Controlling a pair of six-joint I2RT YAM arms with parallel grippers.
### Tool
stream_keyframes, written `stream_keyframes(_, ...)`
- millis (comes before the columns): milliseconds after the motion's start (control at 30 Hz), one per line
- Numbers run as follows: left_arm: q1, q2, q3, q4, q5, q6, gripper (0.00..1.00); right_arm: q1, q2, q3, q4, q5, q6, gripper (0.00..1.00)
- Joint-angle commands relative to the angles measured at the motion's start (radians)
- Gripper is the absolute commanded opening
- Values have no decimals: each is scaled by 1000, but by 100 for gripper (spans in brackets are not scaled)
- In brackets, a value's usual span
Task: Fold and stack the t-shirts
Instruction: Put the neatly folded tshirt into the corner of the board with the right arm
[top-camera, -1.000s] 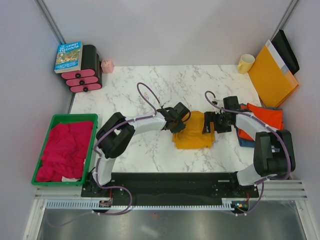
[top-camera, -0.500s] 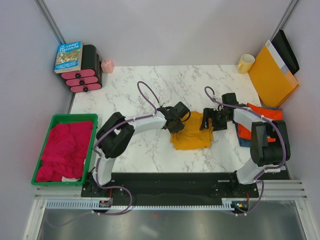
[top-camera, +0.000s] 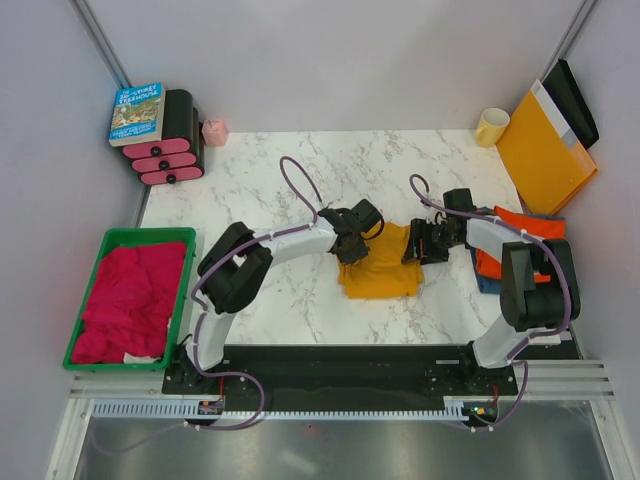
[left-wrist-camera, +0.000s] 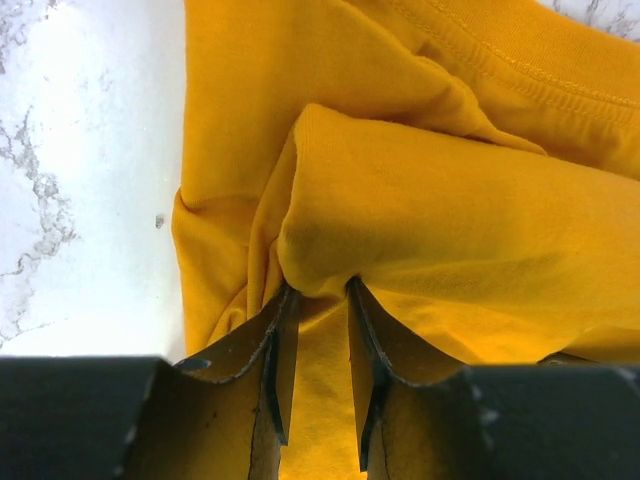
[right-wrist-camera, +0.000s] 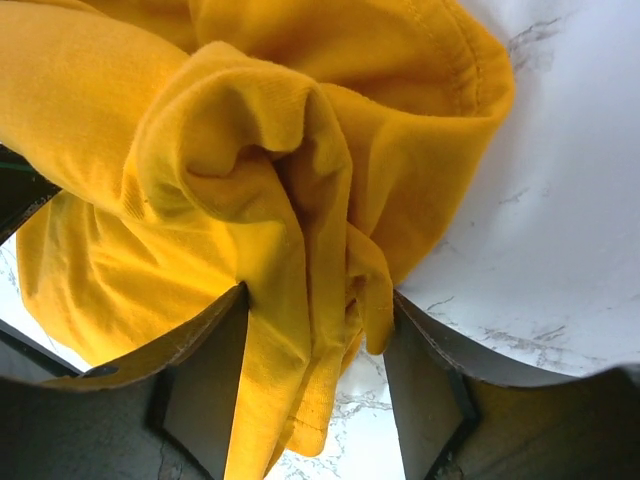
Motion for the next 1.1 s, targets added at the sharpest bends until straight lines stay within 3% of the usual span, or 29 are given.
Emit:
stream_keyframes(0,5,23,42,-29,-41,28,33,5,39,-25,-68,7,-7,62)
stream_keyframes(67,5,20,40,-34,-43,31,33,5,47,-24,-72,4,-10,61)
stream_keyframes(167,5,18,39,-39,-44,33,33,3,68,-16,-83,-4,-16,51)
stream_keyframes(267,7,15,34,-45,-50,37,33,3,88,-5,-91,-9,-21,35)
stream_keyframes(367,8,9,32,-49,-52,39,33,3,102,1,-98,0,-21,12)
stream_keyframes(400,8,9,29,-49,-52,40,33,3,105,2,-100,7,-18,0)
stream_keyframes(767,10,-6,34,-54,-46,76,36,5,3,41,-92,37,-73,0)
stream_keyframes(933,7,-57,5,-52,-61,76,49,3,-62,67,-91,62,-98,0)
stream_keyframes(1000,5,-81,-9,-52,-76,76,66,2,-85,77,-94,60,-98,0)
stream_keyframes(1067,7,-115,-27,-52,-87,86,71,2,-108,85,-98,59,-99,0)
